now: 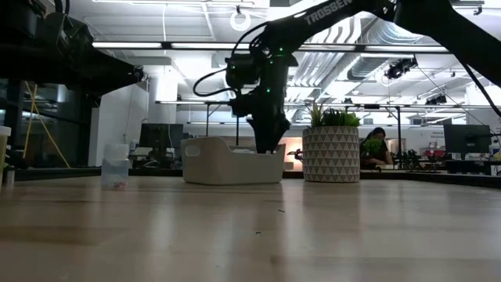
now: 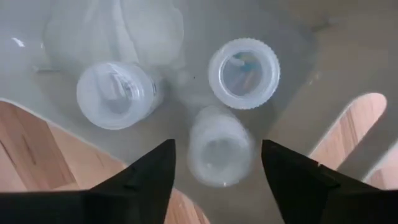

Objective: Pick and place pill bottles into a basket
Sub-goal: Put the transparent medicine bottle into the gray bin

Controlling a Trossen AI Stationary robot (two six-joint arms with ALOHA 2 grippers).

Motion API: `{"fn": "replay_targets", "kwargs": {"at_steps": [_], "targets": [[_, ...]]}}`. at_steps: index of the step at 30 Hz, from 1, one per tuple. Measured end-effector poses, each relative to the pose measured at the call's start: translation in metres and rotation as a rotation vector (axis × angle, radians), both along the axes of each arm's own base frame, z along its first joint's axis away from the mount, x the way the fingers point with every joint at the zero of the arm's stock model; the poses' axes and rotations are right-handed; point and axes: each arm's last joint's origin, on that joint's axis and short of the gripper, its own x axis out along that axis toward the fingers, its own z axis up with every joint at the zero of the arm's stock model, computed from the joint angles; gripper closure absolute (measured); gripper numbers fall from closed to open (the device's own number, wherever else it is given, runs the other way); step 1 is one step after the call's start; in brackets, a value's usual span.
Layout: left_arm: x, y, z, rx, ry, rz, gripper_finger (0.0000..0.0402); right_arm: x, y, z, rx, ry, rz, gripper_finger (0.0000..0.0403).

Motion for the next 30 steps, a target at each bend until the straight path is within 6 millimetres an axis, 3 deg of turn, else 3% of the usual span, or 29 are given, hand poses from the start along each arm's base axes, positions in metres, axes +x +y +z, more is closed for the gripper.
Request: {"fn": "replay_targets", "kwargs": {"at_steps": [4,8,14,18,20,22,28,30], "targets": [[0.000,0.000,0.000,0.000,0.000,0.000,0.0218,-0.001,-0.003,0.016,-0.005,0.007,-0.017,0.0154],[0.000,0.000,0.000,0.000,0.000,0.000,0.0218,-0.001,-0.005,0.053,-0.007,-0.037,-0.020,0.0152],[0.000,0.001,0.001,0.000,-0.007,0.031,0.0218,0.001,0.015,0.144,-0.065,-0.454,0.112,0.0152],[0.000,0.001,0.001,0.000,-0.008,0.035,0.0218,0.003,0.042,0.173,-0.139,-0.686,0.187,0.0154],[0.000,0.001,0.001,0.000,-0.008,0.035,0.0218,0.002,0.056,0.175,-0.144,-0.756,0.187,0.0162],[0.000,0.001,0.001,0.000,-0.008,0.035,0.0218,-0.001,0.068,0.165,-0.138,-0.800,0.164,0.0174],[0.000,0.001,0.001,0.000,-0.008,0.035,0.0218,-0.023,0.098,0.077,-0.031,-0.876,0.051,0.0223],[0.000,0.001,0.001,0.000,-0.008,0.036,0.0218,-0.044,0.100,0.073,0.011,-0.894,-0.013,0.0241]]}}
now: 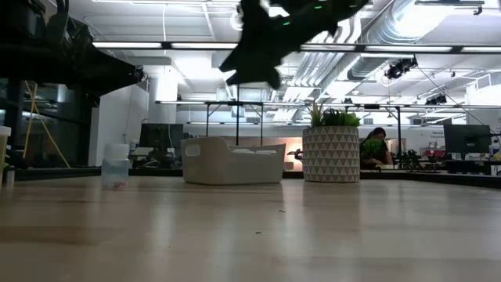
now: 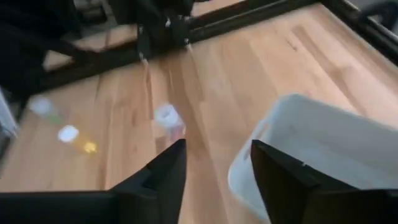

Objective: Pick and place pill bottles into a basket
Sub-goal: Put the transparent medicine bottle into the gray bin

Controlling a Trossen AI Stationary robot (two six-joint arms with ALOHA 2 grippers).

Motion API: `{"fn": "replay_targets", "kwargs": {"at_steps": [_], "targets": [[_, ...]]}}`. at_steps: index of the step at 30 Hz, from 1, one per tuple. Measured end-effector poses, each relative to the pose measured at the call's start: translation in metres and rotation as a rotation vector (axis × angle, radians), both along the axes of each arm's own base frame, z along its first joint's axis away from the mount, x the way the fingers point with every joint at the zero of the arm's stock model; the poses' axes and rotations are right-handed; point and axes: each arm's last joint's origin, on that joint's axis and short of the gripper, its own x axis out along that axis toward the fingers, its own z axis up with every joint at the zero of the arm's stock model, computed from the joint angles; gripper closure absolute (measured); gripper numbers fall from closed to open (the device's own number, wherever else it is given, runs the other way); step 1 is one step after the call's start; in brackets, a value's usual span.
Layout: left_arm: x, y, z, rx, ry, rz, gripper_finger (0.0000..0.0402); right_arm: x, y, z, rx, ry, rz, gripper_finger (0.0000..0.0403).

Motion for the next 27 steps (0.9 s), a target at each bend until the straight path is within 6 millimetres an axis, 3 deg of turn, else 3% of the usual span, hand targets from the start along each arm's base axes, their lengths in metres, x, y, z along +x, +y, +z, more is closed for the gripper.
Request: {"fn": "replay_targets", "kwargs": {"at_steps": [3,10,16,23,27], "targets": [[0.000,0.000,0.000,0.000,0.000,0.001,0.0218,-0.039,0.004,0.011,0.022,-0.048,-0.037,0.0266],[0.000,0.000,0.000,0.000,0.000,0.002,0.0218,-0.129,0.029,0.011,-0.100,-0.124,-0.186,0.0315],[0.000,0.000,0.000,0.000,-0.001,0.002,0.0218,-0.195,0.040,-0.027,-0.090,-0.230,-0.201,0.0341],[0.000,0.001,0.000,0.000,-0.005,0.022,0.0218,-0.243,0.048,-0.062,-0.150,-0.411,-0.096,0.0397],[0.000,0.001,0.001,0.000,-0.006,0.033,0.0218,-0.261,0.050,-0.078,-0.179,-0.521,-0.098,0.0391]]}}
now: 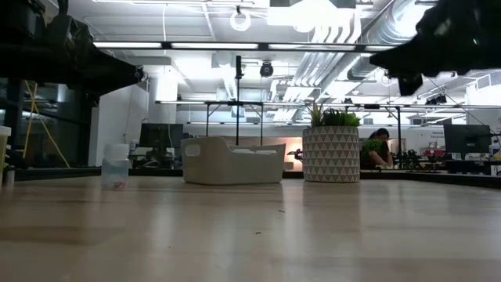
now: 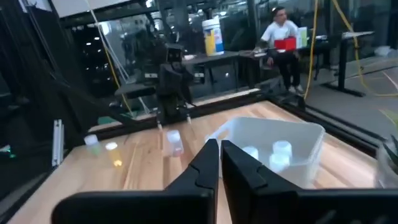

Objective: Pick and place pill bottles into a basket
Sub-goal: Put the transparent medicine bottle into the gray bin

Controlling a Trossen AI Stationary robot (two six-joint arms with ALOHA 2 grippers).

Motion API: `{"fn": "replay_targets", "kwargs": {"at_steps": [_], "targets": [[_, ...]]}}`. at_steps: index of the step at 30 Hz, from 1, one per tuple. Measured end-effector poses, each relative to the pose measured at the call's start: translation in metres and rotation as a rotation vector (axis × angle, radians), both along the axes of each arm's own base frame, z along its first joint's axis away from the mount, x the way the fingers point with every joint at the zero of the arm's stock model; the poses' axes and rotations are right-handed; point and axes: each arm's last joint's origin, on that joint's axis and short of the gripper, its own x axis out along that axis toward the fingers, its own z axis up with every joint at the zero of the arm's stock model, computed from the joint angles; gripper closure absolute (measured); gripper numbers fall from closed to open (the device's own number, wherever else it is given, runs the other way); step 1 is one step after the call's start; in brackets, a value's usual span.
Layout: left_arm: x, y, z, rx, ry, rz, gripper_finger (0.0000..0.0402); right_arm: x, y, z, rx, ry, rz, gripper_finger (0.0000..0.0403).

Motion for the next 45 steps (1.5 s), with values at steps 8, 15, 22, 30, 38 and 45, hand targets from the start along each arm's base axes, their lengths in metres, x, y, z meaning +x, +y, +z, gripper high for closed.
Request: {"fn": "replay_targets", "kwargs": {"at_steps": [8,15,22,30,38,45], "targets": [[-0.003,0.006,0.002,-0.161,-0.096,0.229,0.0218,-0.016,0.000,-0.012,-0.028,-0.066,-0.061,0.0397],[-0.004,0.008,0.003,-0.253,-0.155,0.304,0.0218,-0.018,-0.002,-0.011,-0.023,-0.082,-0.139,0.0399],[-0.005,0.004,0.023,-0.168,-0.216,0.153,0.0184,-0.018,-0.003,-0.014,0.045,-0.065,-0.183,0.0399],[0.004,-0.002,0.051,-0.269,-0.134,-0.105,0.0102,-0.019,-0.005,-0.016,0.068,-0.050,-0.224,0.0399],[0.032,-0.006,0.087,-0.260,0.293,-0.316,0.0139,-0.019,-0.004,-0.019,0.094,-0.030,-0.221,0.0397],[0.065,-0.002,0.100,-0.096,0.654,-0.391,0.0172,-0.018,-0.004,-0.022,0.094,0.004,-0.222,0.0399]]}}
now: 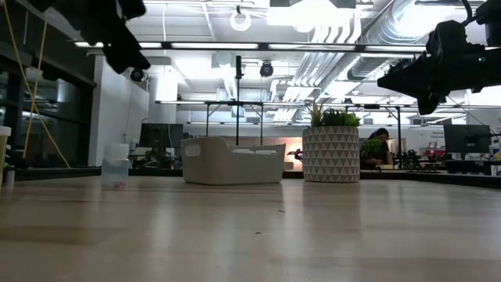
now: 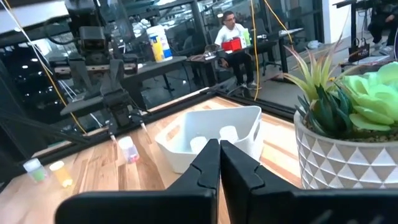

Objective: Pick and place pill bottles into a basket
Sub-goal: Put the transparent medicine bottle into the gray bin

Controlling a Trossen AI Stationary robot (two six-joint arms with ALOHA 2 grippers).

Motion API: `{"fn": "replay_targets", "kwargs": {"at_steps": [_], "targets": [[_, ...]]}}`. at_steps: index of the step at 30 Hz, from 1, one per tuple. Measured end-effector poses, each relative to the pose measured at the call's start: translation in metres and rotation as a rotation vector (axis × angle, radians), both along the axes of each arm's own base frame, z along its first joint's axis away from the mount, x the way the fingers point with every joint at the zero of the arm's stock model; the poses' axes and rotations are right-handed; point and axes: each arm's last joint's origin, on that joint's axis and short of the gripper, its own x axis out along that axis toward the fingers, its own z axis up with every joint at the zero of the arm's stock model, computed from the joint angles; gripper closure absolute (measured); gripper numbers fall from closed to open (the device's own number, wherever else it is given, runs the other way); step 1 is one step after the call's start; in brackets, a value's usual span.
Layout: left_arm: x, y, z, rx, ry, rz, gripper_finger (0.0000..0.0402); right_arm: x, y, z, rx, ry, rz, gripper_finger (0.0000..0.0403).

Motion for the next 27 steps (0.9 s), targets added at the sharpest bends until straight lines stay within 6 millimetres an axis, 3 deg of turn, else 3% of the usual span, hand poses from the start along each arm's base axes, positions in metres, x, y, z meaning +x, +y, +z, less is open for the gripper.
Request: {"fn": "replay_targets", "kwargs": {"at_steps": [6,13,19,27], "targets": [[0.025,-0.002,-0.020,-0.038,0.115,-0.223,0.0172,0.000,0.000,-0.003,0.003,0.034,0.000,0.0401],[0.045,0.001,-0.047,-0.054,0.267,-0.223,0.0162,0.000,0.000,-0.003,0.003,0.037,0.000,0.0398],[0.051,0.002,-0.059,-0.052,0.335,-0.220,0.0109,0.000,0.000,-0.005,0.005,0.057,0.002,0.0399],[0.043,0.006,-0.067,0.072,0.472,-0.127,0.0045,0.000,0.000,-0.006,0.006,0.070,0.004,0.0399]]}}
